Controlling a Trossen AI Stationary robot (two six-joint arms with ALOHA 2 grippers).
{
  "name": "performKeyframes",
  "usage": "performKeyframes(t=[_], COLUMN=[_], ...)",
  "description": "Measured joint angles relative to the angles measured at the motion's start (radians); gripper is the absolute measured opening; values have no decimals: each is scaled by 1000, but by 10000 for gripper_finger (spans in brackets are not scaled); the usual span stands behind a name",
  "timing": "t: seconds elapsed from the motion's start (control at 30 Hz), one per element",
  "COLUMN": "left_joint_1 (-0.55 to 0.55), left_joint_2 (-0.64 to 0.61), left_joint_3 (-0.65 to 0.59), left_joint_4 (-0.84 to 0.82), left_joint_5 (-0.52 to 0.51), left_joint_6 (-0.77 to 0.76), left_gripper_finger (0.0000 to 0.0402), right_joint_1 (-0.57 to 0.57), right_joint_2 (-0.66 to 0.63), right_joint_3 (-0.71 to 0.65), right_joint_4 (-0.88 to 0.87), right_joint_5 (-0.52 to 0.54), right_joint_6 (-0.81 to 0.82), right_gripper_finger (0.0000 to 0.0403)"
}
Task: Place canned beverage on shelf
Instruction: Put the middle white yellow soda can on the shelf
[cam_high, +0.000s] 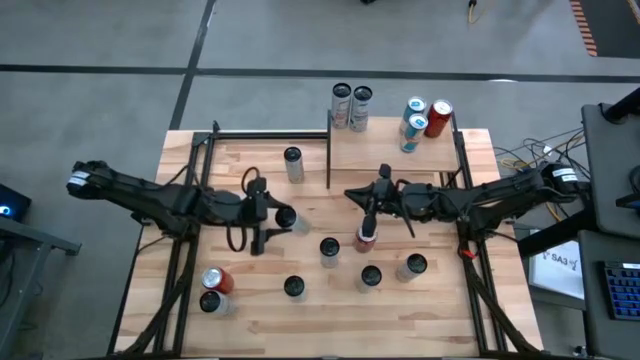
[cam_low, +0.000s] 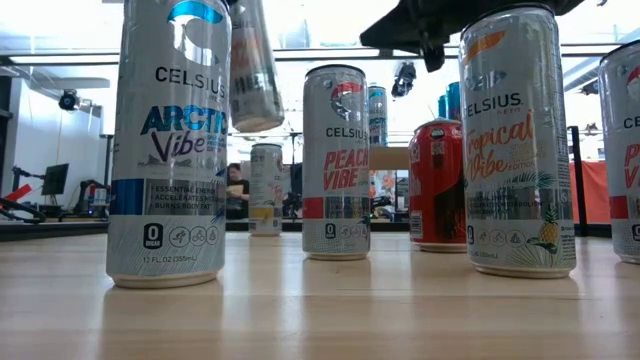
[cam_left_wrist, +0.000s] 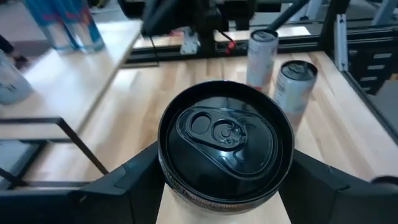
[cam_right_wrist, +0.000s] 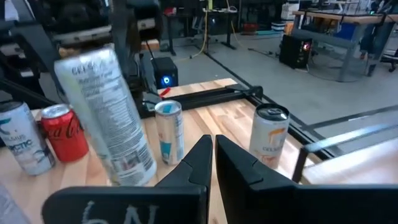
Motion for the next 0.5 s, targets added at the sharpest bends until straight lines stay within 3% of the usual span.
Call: performKeyframes(t=[0.27,0.5], left_joint_1=[43,68], left_joint_2=[27,27], left_joint_3=[60,66], left_joint_4=[-6,-13], left_joint_5=[-11,-12], left_joint_6=[43,38], left_gripper_finger=[240,240], right_joint_1=[0,0], right_joint_2=[131,181], right_joint_3=[120,233], right_joint_4=[-10,-153], right_joint_5=[-8,-3], right_joint_6=[-37,-27], right_gripper_finger=[12,20])
